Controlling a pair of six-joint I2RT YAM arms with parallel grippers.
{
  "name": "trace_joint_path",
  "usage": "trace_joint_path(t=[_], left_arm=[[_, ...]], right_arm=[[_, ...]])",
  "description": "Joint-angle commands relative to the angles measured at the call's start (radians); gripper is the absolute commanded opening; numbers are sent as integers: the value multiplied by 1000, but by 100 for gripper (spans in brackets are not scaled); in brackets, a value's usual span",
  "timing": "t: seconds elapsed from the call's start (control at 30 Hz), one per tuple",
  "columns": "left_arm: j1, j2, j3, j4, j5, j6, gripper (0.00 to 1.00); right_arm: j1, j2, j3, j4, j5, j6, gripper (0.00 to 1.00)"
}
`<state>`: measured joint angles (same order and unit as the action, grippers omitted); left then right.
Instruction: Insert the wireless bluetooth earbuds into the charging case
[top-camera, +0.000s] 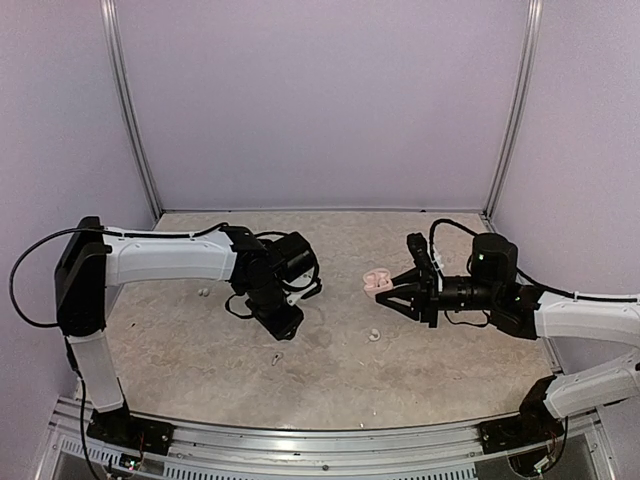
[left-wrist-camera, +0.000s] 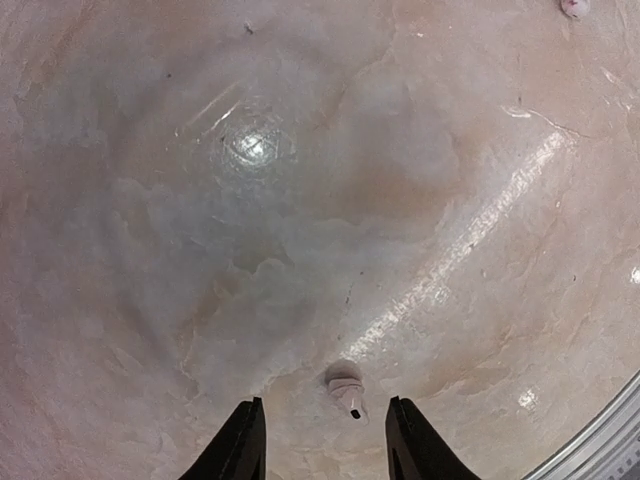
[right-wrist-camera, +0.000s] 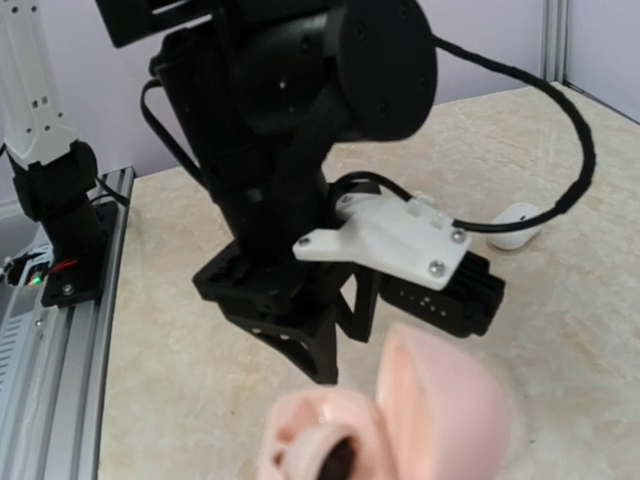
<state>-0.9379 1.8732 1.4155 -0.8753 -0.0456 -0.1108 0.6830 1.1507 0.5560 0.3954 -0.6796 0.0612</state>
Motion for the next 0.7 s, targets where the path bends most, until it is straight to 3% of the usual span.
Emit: trace_joint_path(t=[0.0,0.67], left_arm=[[-6,44,39,-70,23,-44,42],[17,139,24,-82,90,-46,38]], right_arm=[[-8,-6,30,-16,13,-5,0],[-9,-14,21,-26,26,-18,0]])
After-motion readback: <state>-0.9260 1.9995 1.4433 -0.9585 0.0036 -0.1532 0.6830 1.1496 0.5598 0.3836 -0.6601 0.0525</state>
